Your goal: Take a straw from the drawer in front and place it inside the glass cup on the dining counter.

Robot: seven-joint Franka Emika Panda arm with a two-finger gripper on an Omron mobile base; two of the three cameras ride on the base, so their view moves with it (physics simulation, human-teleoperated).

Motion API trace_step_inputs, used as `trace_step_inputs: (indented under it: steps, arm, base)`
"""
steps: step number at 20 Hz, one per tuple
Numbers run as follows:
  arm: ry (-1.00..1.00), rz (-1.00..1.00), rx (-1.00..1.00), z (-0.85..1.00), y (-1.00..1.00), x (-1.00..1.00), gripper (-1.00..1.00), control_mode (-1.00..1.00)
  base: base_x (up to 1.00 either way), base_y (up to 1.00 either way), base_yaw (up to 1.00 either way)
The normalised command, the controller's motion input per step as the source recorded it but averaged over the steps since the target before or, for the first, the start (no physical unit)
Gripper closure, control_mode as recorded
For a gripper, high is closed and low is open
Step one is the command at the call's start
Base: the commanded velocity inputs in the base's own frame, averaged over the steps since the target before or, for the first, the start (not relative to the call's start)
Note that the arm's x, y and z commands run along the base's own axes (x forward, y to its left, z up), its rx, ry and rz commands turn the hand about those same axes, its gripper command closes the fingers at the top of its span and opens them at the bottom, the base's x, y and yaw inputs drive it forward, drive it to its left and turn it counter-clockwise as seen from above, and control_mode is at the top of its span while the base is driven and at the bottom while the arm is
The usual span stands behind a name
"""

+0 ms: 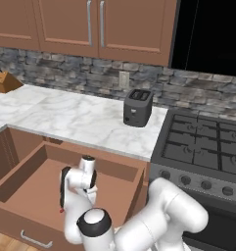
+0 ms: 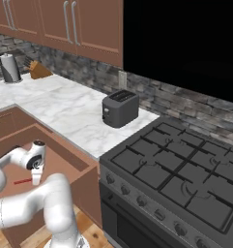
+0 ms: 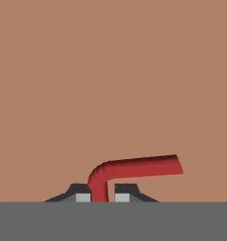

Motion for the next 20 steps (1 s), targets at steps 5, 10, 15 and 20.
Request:
trace_step_inputs:
  steps: [5, 10, 15, 20]
  arm:
    - [-0.13, 0.0, 0.0, -0.28, -0.06, -0.28, 1.0, -1.0]
    - [-0.19, 0.0, 0.0, 0.85, 0.0, -0.25, 1.0, -1.0]
    - [-0.01, 0.01, 0.0, 1.0, 0.0, -0.05, 1.0, -1.0]
    - [0.09, 0.05, 0.0, 1.0, 0.0, 0.0, 1.0, -1.0]
  base:
    - [0.0, 0.0, 0.0]
    - [0.0, 0.0, 0.0]
    - [0.0, 0.0, 0.0]
    - [0.0, 0.0, 0.0]
